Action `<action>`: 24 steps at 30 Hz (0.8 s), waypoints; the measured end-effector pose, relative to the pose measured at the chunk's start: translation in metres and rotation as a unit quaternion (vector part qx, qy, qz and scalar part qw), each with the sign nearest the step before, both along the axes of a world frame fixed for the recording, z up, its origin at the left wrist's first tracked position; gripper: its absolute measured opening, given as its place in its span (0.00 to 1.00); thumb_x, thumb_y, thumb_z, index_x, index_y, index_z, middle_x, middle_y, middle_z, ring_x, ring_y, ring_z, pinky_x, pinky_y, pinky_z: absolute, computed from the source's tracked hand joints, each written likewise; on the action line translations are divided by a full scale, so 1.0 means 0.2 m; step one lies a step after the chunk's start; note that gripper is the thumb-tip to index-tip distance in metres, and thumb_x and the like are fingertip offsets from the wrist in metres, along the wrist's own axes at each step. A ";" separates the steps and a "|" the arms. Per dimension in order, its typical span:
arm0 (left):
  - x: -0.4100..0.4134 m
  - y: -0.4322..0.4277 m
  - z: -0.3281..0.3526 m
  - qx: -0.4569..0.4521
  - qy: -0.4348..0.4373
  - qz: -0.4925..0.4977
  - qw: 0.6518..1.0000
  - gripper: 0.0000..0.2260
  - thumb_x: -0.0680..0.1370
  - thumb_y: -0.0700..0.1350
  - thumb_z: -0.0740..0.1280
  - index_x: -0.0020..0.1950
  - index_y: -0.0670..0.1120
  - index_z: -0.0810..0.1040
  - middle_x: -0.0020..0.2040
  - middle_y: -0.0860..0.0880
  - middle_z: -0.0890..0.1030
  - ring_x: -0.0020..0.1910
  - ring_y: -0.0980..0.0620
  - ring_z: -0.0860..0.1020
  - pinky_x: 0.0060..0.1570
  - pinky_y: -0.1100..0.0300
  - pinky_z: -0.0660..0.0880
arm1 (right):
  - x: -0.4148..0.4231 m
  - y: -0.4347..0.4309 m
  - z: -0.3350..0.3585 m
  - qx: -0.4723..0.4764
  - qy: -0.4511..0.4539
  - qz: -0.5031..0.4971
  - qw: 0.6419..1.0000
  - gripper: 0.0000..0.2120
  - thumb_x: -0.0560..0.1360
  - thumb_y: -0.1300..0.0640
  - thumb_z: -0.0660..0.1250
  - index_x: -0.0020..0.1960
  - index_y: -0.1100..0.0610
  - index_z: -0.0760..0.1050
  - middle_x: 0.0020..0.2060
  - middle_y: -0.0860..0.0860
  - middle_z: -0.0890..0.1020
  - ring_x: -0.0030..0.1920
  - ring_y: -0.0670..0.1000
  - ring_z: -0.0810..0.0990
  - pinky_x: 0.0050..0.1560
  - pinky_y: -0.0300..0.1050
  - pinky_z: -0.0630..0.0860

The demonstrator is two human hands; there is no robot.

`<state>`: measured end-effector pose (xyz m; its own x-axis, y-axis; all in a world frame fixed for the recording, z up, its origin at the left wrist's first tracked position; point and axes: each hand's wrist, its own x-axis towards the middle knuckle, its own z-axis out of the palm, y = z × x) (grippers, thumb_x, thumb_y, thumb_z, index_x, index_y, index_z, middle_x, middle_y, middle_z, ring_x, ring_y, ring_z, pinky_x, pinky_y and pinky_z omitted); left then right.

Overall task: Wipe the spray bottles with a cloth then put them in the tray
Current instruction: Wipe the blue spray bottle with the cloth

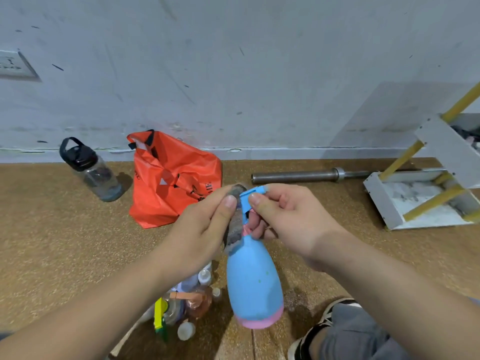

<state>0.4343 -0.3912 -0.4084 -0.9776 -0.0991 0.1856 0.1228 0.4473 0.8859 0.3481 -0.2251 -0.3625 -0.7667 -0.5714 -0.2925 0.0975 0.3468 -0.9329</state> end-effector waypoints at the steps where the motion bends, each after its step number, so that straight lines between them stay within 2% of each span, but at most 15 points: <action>1: 0.00 0.00 0.01 0.045 -0.021 0.021 0.999 0.16 0.87 0.52 0.55 0.64 0.48 0.79 0.49 0.49 0.84 0.48 0.47 0.81 0.51 0.43 0.78 | -0.02 0.00 0.01 -0.002 0.004 -0.012 1.000 0.12 0.84 0.58 0.63 0.48 0.65 0.78 0.32 0.52 0.81 0.34 0.51 0.78 0.46 0.54 0.77; 3: 0.02 0.03 0.02 0.024 -0.005 0.027 0.999 0.16 0.87 0.51 0.55 0.64 0.47 0.79 0.51 0.50 0.84 0.51 0.48 0.82 0.53 0.44 0.78 | -0.05 -0.01 0.02 -0.005 0.011 -0.009 1.000 0.11 0.85 0.57 0.63 0.48 0.62 0.79 0.32 0.52 0.81 0.34 0.51 0.78 0.46 0.54 0.76; 6: 0.04 0.05 0.02 -0.177 0.085 0.036 0.980 0.20 0.87 0.49 0.55 0.77 0.44 0.72 0.70 0.50 0.78 0.70 0.52 0.76 0.70 0.54 0.72 | -0.01 -0.04 0.00 -0.001 0.014 0.043 0.999 0.10 0.84 0.62 0.61 0.46 0.61 0.78 0.34 0.55 0.79 0.35 0.50 0.77 0.42 0.50 0.76; 8: 0.02 0.01 0.02 -0.227 0.135 0.021 0.964 0.21 0.87 0.48 0.56 0.78 0.42 0.70 0.73 0.49 0.76 0.74 0.53 0.73 0.73 0.60 0.67 | 0.02 -0.06 -0.04 -0.006 0.005 0.059 0.998 0.08 0.83 0.64 0.60 0.48 0.65 0.77 0.37 0.61 0.79 0.39 0.53 0.76 0.42 0.60 0.78; 9: 0.02 0.01 0.02 -0.202 0.128 0.001 0.971 0.20 0.87 0.47 0.56 0.78 0.43 0.71 0.72 0.50 0.76 0.73 0.54 0.73 0.72 0.60 0.68 | 0.02 -0.07 -0.05 -0.005 0.004 0.061 0.998 0.08 0.82 0.62 0.61 0.49 0.66 0.77 0.38 0.65 0.80 0.40 0.54 0.76 0.46 0.68 0.79; 10: 0.01 0.01 0.03 -0.143 0.105 -0.015 0.984 0.18 0.88 0.46 0.56 0.76 0.44 0.73 0.69 0.51 0.79 0.70 0.56 0.76 0.69 0.61 0.70 | 0.01 -0.07 -0.05 -0.003 0.005 0.060 0.998 0.09 0.83 0.61 0.62 0.50 0.66 0.77 0.39 0.66 0.80 0.40 0.55 0.77 0.50 0.71 0.78; 12: 0.00 0.00 0.06 0.037 0.013 -0.026 0.999 0.15 0.88 0.48 0.55 0.68 0.48 0.79 0.53 0.53 0.84 0.53 0.59 0.81 0.53 0.60 0.77 | -0.02 -0.06 -0.02 0.003 0.017 0.047 0.999 0.11 0.84 0.59 0.63 0.47 0.64 0.78 0.35 0.59 0.81 0.37 0.53 0.79 0.50 0.64 0.79; 14: -0.03 -0.01 0.08 0.182 -0.074 -0.001 0.980 0.16 0.86 0.52 0.56 0.61 0.48 0.81 0.45 0.49 0.84 0.43 0.55 0.80 0.43 0.59 0.77 | -0.06 -0.05 -0.01 0.010 0.027 0.030 0.999 0.11 0.84 0.57 0.63 0.47 0.61 0.79 0.34 0.54 0.82 0.37 0.52 0.81 0.49 0.60 0.79; 15: -0.03 -0.01 0.07 0.192 -0.083 0.002 0.978 0.16 0.86 0.53 0.56 0.62 0.49 0.80 0.47 0.48 0.85 0.45 0.54 0.81 0.45 0.58 0.78 | -0.06 -0.05 -0.01 0.014 0.028 0.028 0.999 0.11 0.84 0.56 0.63 0.47 0.60 0.79 0.34 0.54 0.83 0.37 0.52 0.81 0.48 0.58 0.80; 16: -0.01 0.01 0.05 0.150 -0.069 0.002 0.986 0.16 0.87 0.53 0.56 0.66 0.51 0.79 0.51 0.47 0.85 0.49 0.54 0.82 0.51 0.58 0.78 | -0.06 -0.05 -0.02 0.018 0.027 0.034 0.999 0.11 0.84 0.57 0.63 0.47 0.58 0.80 0.34 0.54 0.83 0.36 0.51 0.80 0.47 0.56 0.79; 18: 0.02 0.04 0.02 -0.064 0.002 0.019 0.998 0.18 0.88 0.52 0.55 0.76 0.50 0.73 0.65 0.50 0.82 0.64 0.55 0.79 0.66 0.59 0.74 | -0.03 -0.05 -0.04 0.025 0.032 0.055 0.998 0.10 0.84 0.60 0.62 0.47 0.59 0.80 0.35 0.54 0.81 0.36 0.50 0.79 0.44 0.50 0.77; 19: 0.02 0.05 0.01 -0.161 0.057 0.024 0.985 0.20 0.88 0.51 0.55 0.78 0.48 0.71 0.70 0.50 0.79 0.70 0.55 0.75 0.71 0.61 0.70 | -0.02 -0.06 -0.05 0.026 0.034 0.062 0.997 0.10 0.84 0.62 0.62 0.48 0.61 0.79 0.36 0.56 0.80 0.37 0.51 0.78 0.44 0.51 0.77; 20: 0.02 0.03 0.00 -0.213 0.102 0.019 0.972 0.21 0.87 0.49 0.56 0.79 0.46 0.69 0.73 0.50 0.76 0.73 0.55 0.73 0.73 0.64 0.67 | -0.01 -0.06 -0.06 0.020 0.034 0.065 0.997 0.09 0.84 0.64 0.61 0.49 0.64 0.78 0.37 0.58 0.80 0.38 0.52 0.78 0.44 0.53 0.77; 22: 0.01 -0.01 -0.02 -0.190 0.106 0.005 0.976 0.21 0.87 0.49 0.56 0.80 0.49 0.68 0.73 0.51 0.76 0.72 0.56 0.74 0.71 0.66 0.68 | -0.01 -0.06 -0.04 0.000 0.026 0.057 0.998 0.09 0.84 0.64 0.62 0.48 0.63 0.78 0.37 0.58 0.80 0.38 0.52 0.79 0.46 0.57 0.79; 24: 0.00 -0.05 -0.01 -0.063 0.039 0.037 0.997 0.18 0.87 0.53 0.55 0.76 0.54 0.71 0.65 0.49 0.82 0.63 0.53 0.80 0.62 0.61 0.76 | -0.03 -0.06 -0.01 -0.020 0.015 0.025 0.999 0.10 0.84 0.61 0.62 0.48 0.62 0.79 0.35 0.56 0.81 0.37 0.53 0.79 0.47 0.54 0.79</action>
